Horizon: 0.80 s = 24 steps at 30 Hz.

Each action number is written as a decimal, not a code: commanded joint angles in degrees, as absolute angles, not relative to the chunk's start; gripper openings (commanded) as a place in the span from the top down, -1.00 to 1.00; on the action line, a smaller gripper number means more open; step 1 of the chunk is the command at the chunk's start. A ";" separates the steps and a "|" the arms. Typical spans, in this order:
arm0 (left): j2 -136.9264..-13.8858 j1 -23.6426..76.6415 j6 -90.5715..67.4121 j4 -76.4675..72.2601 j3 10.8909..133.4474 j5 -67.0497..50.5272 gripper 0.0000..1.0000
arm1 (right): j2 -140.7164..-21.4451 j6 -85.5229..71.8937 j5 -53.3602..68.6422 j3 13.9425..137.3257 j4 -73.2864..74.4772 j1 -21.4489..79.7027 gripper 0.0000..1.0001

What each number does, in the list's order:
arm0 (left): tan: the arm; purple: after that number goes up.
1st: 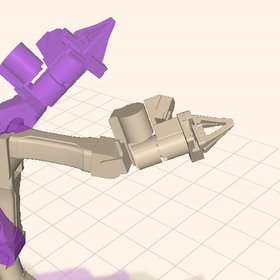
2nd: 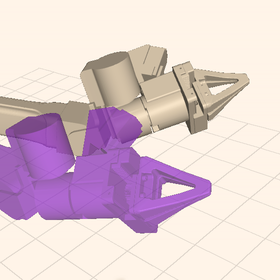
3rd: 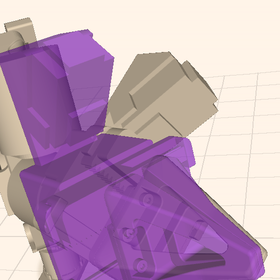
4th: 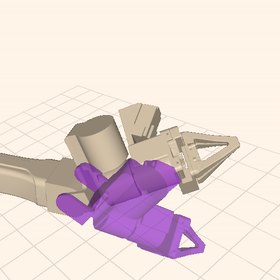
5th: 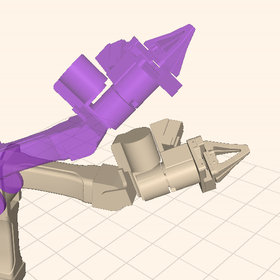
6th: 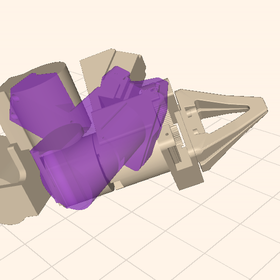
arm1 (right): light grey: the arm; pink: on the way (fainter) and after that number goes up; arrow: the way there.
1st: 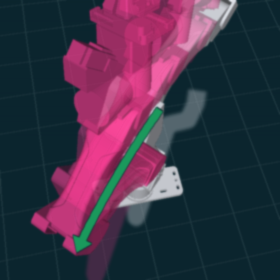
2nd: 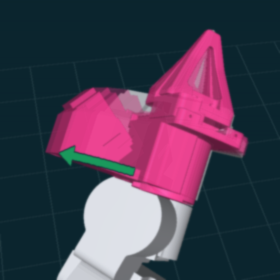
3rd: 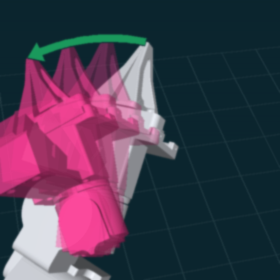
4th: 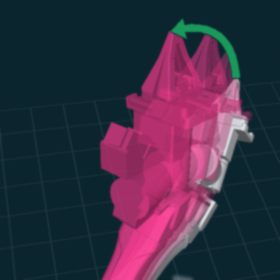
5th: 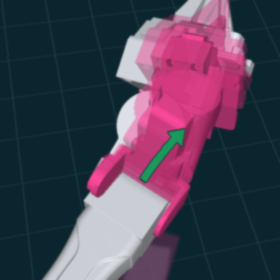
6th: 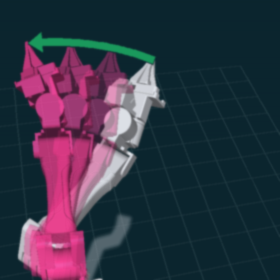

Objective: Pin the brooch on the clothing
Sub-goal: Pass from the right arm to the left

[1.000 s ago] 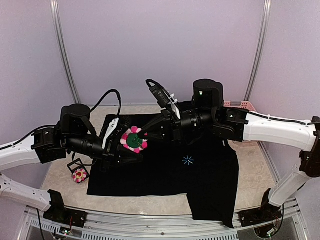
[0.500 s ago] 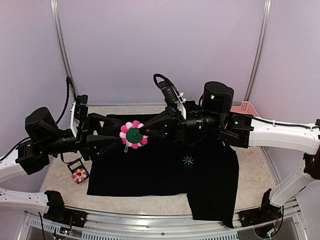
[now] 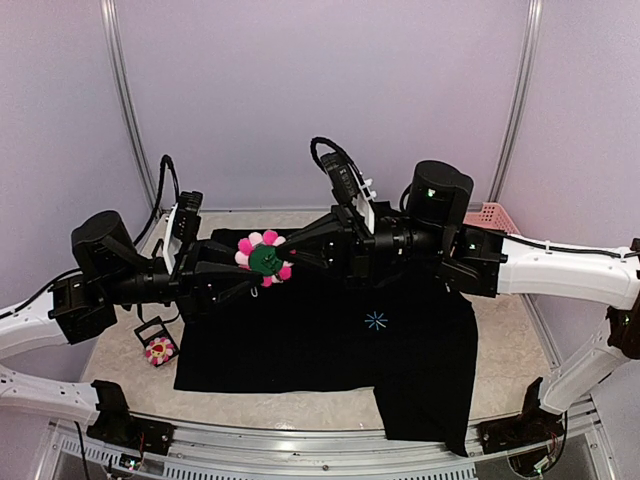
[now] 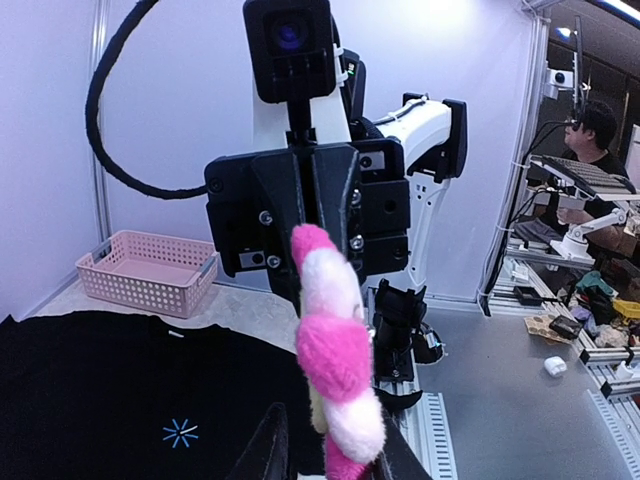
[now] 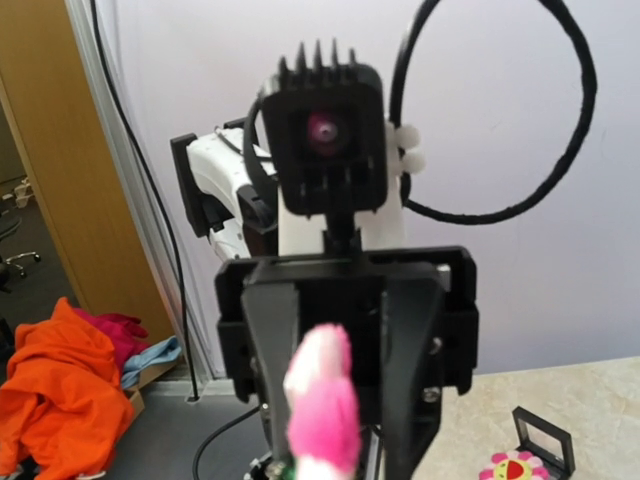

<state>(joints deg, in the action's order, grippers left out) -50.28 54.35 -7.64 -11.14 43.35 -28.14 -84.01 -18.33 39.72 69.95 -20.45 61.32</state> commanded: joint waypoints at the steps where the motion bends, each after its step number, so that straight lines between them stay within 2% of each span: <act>1: -50.77 54.31 -8.27 -12.48 45.17 -30.63 0.58 | -84.18 -17.76 38.98 70.45 -21.27 61.94 1.00; 5: -50.97 54.48 -8.31 -12.83 45.26 -30.64 0.64 | -83.90 -16.95 38.09 70.60 -19.68 61.96 1.00; 10: -51.56 54.79 -8.20 -12.70 45.52 -31.81 1.00 | -84.13 -16.76 37.77 70.66 -19.29 62.04 1.00; 13: -51.68 54.99 -8.59 -12.20 45.60 -30.98 1.00 | -83.93 -15.98 34.60 71.42 -15.82 62.04 1.00; 14: -51.61 55.09 -9.07 -11.76 45.61 -29.14 1.00 | -83.17 -15.51 32.00 71.45 -13.55 62.13 0.97; 16: -51.18 55.02 -10.46 -10.65 45.60 -23.80 1.00 | -80.40 -14.71 24.47 70.34 -11.36 62.18 0.67; 18: -50.56 55.02 -12.30 -9.26 45.51 -16.82 1.00 | -77.07 -13.61 13.39 68.07 -9.71 62.37 0.47; 22: -49.93 54.91 -14.57 -6.81 45.77 -6.77 1.00 | -73.05 -10.31 -9.07 64.28 -6.51 63.99 0.45; 24: -50.44 54.92 -15.09 -5.12 46.60 -3.85 1.00 | -73.15 -7.99 -12.74 63.97 -6.65 65.77 0.49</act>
<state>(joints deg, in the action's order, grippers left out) -50.76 54.78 -12.62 -8.25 43.88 -14.35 -74.78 -12.88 6.70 65.49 -9.54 63.29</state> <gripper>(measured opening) 0.029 0.267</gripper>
